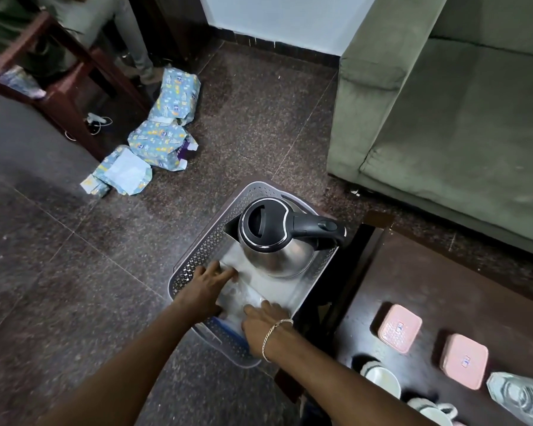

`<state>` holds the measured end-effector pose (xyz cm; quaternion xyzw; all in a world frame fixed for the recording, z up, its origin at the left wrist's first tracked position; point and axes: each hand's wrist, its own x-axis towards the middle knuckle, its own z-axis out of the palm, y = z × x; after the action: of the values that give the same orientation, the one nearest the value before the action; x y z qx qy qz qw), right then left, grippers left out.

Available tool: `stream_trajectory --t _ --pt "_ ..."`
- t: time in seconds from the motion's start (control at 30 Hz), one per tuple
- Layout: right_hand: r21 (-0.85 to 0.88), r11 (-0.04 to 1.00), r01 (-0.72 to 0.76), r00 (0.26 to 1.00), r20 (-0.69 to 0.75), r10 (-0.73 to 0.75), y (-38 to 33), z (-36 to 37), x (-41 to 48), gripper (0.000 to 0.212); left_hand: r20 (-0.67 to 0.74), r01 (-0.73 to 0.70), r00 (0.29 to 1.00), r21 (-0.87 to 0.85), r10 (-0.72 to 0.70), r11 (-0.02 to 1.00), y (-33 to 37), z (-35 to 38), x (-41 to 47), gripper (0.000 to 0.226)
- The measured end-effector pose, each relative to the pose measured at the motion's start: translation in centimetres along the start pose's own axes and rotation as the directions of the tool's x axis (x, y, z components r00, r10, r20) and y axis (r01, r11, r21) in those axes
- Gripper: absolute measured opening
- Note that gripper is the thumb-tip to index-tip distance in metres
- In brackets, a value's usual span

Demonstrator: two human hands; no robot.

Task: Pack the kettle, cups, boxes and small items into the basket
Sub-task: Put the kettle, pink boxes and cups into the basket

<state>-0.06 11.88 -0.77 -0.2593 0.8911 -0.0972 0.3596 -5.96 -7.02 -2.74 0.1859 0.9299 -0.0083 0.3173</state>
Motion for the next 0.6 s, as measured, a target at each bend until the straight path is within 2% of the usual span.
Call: stream_trajectory --t 0.13,0.27,0.37,0.43,0.53,0.6 --pt "-0.044 0.998 0.038 0.999 -0.03 -0.039 0.1 -0.1 -0.3 0.032 -0.007 0.039 0.999 0.002 -0.039 0.999 0.8 -0.2 -0.3 0.102" --pt "-0.065 0.992 0.107 0.976 -0.184 -0.118 0.4 -0.3 -1.5 0.024 -0.095 0.074 0.993 -0.029 -0.077 0.997 2.6 -1.1 -1.6 0.093" --pt "-0.029 0.987 0.159 0.904 -0.399 -0.157 0.6 -0.5 -3.7 0.021 -0.222 0.06 0.972 -0.107 -0.082 0.992 4.6 -2.4 -3.3 0.078" --pt "0.027 0.983 0.181 0.834 -0.534 -0.139 1.2 -1.0 -6.1 0.019 -0.335 0.001 0.941 -0.148 -0.051 0.989 6.6 -3.3 -4.5 0.066" --pt "0.094 0.98 0.176 0.749 -0.659 -0.071 3.1 -1.5 -10.5 0.017 -0.482 -0.09 0.876 -0.19 -0.013 0.978 11.0 -4.5 -6.2 0.047" --pt "0.155 0.978 0.139 0.705 -0.709 0.012 5.4 -0.8 -13.6 0.015 -0.531 -0.136 0.847 -0.208 0.005 0.969 14.2 -4.8 -6.8 0.038"
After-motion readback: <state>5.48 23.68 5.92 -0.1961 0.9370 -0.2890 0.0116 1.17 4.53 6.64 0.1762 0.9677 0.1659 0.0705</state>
